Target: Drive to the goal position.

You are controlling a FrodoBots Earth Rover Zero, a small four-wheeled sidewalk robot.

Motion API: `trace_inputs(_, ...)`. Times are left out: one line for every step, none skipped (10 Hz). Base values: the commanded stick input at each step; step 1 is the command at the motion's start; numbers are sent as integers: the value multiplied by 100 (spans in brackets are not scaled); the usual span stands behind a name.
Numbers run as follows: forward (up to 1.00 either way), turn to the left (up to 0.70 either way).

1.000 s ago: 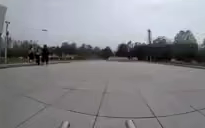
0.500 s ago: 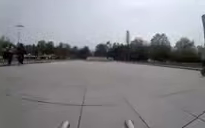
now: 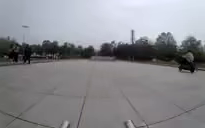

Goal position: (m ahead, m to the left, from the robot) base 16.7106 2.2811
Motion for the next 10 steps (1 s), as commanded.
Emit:
trace_inputs(100,-29)
trace_inputs(100,-40)
trace_inputs(100,-40)
trace_inputs(100,-19)
trace_inputs(100,0)
trace_inputs(100,0)
trace_inputs(100,0)
trace_inputs(100,0)
trace_inputs(100,0)
trace_inputs(100,0)
